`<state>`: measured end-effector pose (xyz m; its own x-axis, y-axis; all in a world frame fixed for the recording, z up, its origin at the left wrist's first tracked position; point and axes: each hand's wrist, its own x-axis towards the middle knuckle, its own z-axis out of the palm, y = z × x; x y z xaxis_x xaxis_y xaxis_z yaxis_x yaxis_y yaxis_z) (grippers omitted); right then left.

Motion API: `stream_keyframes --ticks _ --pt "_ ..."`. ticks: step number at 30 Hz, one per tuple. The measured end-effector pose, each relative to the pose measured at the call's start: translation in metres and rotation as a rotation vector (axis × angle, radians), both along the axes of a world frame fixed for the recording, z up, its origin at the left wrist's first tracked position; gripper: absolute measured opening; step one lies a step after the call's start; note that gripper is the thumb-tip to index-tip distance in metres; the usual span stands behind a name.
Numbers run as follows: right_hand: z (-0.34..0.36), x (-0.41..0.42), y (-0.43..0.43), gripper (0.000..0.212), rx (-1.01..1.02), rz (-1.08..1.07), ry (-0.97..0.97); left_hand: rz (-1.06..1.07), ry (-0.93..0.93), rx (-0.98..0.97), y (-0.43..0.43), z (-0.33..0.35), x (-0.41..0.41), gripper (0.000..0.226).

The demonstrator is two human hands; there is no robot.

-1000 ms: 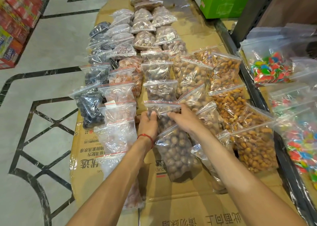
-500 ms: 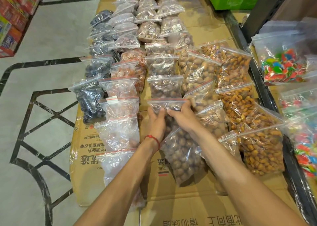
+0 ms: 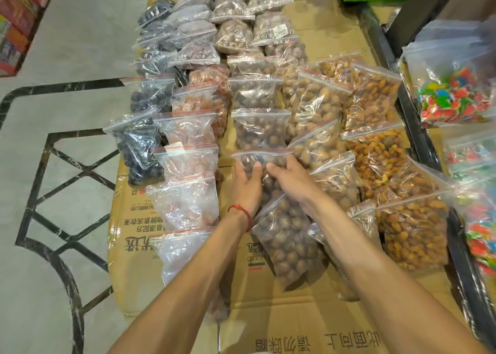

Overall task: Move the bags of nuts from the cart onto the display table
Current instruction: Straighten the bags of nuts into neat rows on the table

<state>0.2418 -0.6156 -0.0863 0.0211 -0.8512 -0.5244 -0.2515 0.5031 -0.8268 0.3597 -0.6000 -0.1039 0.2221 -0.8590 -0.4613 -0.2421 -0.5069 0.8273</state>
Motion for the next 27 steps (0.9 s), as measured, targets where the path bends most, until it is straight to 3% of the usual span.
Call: stream_keyframes --ticks 3,8,11,13,15,19,23,27 --pt "-0.017 0.001 0.005 0.049 -0.085 0.070 0.089 0.041 -0.015 -0.080 -0.005 -0.025 0.008 0.070" --pt "-0.009 -0.007 -0.002 0.036 -0.010 -0.019 0.072 -0.067 0.016 -0.007 -0.008 -0.011 0.000 0.071" --pt "-0.007 0.000 0.002 0.050 -0.011 -0.007 0.081 -0.002 0.115 0.019 -0.020 -0.045 0.010 0.083" --pt "-0.005 -0.001 0.004 0.064 0.050 0.015 0.004 0.021 0.144 0.065 -0.027 -0.071 0.021 0.081" --pt "0.000 -0.006 0.005 0.069 0.094 0.028 -0.025 -0.011 0.105 0.070 -0.017 -0.046 0.019 0.079" --pt "0.017 -0.008 0.025 0.055 -0.007 0.033 0.048 0.018 0.161 -0.012 0.019 0.007 0.019 0.083" --pt "0.019 -0.005 0.057 0.067 -0.123 0.060 0.164 0.032 0.197 -0.093 0.055 0.019 0.021 0.043" --pt "0.014 -0.009 0.097 0.066 -0.167 0.009 0.181 0.025 0.170 -0.123 0.094 0.020 0.019 0.056"
